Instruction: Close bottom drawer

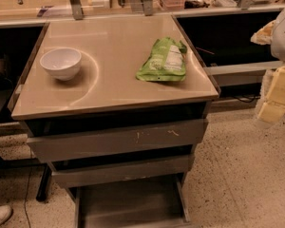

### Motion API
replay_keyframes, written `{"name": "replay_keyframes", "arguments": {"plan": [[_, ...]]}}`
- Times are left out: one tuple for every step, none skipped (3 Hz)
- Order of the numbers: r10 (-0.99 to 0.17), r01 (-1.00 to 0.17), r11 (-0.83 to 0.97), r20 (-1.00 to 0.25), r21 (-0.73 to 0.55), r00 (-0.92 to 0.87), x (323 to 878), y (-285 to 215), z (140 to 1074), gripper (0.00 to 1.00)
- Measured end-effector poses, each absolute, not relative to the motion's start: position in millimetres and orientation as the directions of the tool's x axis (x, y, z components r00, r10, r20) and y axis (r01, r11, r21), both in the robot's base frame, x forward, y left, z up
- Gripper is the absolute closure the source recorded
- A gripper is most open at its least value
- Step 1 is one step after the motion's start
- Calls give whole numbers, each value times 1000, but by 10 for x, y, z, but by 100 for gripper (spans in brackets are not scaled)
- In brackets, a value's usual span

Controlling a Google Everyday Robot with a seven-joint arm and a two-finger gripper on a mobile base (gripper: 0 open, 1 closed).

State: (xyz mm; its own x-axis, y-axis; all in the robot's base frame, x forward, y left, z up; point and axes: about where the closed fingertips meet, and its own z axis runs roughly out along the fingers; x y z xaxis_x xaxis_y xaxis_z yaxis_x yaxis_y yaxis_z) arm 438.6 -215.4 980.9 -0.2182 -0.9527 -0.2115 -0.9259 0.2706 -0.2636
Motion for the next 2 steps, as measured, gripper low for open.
{"name": "replay_keyframes", "arguments": {"plan": [[-953,-926,271,-211,-264,-218,4386,-2154,9809,0],[-953,-926,271,-211,-264,-218,4386,-2154,9809,18]]}}
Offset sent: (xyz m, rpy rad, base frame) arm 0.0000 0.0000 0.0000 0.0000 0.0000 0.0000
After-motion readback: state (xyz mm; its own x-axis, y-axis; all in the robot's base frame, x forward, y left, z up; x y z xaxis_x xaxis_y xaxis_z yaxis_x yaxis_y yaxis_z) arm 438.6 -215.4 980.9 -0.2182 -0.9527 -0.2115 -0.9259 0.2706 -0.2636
